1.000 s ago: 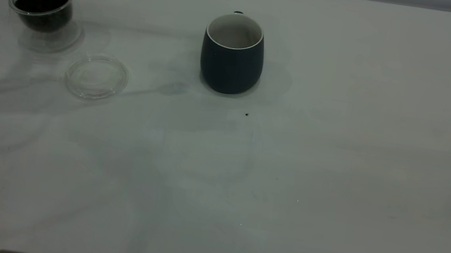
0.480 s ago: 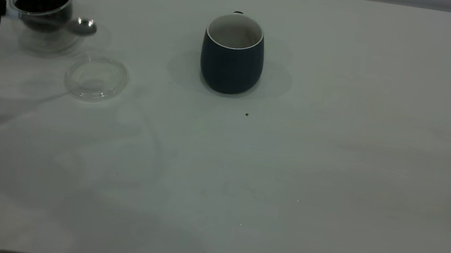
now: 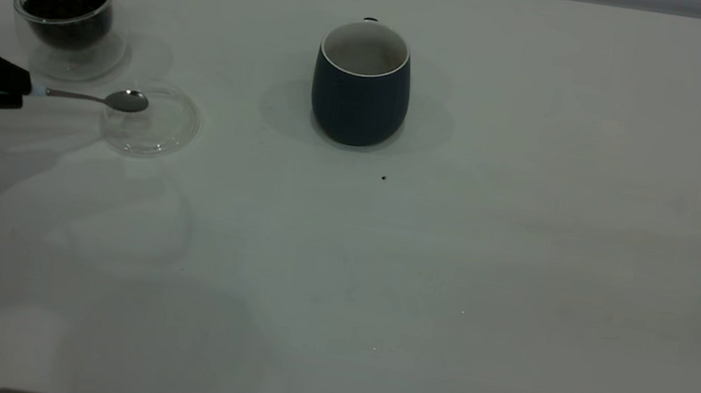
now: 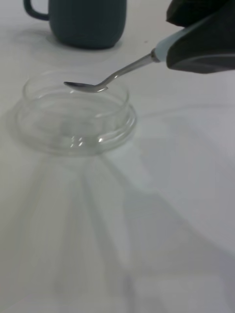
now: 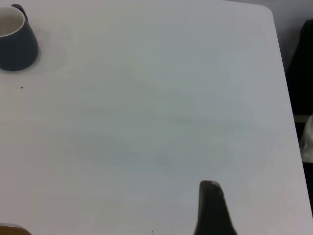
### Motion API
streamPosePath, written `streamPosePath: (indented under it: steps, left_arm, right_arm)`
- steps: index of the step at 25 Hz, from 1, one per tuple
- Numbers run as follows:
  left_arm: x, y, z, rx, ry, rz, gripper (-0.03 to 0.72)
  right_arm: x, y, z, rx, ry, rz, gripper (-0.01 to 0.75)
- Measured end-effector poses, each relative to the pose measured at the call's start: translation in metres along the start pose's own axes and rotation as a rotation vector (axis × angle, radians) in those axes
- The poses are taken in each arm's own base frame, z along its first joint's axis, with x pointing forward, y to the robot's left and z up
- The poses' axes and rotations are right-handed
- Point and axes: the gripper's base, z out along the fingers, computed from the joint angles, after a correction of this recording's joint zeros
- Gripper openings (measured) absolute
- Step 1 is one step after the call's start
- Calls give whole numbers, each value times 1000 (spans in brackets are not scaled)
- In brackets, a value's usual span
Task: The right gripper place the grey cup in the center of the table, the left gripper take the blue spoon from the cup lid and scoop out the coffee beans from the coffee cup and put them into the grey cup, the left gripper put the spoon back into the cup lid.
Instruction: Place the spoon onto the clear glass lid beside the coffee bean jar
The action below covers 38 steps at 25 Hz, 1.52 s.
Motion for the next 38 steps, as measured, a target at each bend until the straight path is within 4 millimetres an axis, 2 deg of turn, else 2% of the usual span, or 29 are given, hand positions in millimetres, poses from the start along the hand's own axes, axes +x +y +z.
streamPosePath:
  steps: [12, 25, 38]
  left_arm:
    - [3, 20, 19, 68, -25, -18, 123]
    - [10, 31, 31, 127, -38, -40, 123]
    - [5, 23, 40, 142, -28, 5, 123]
  right_arm:
    - [0, 0, 0, 0, 0, 0, 462]
    - [0, 0, 0, 0, 0, 0, 462]
    - [0, 0, 0, 0, 0, 0, 462]
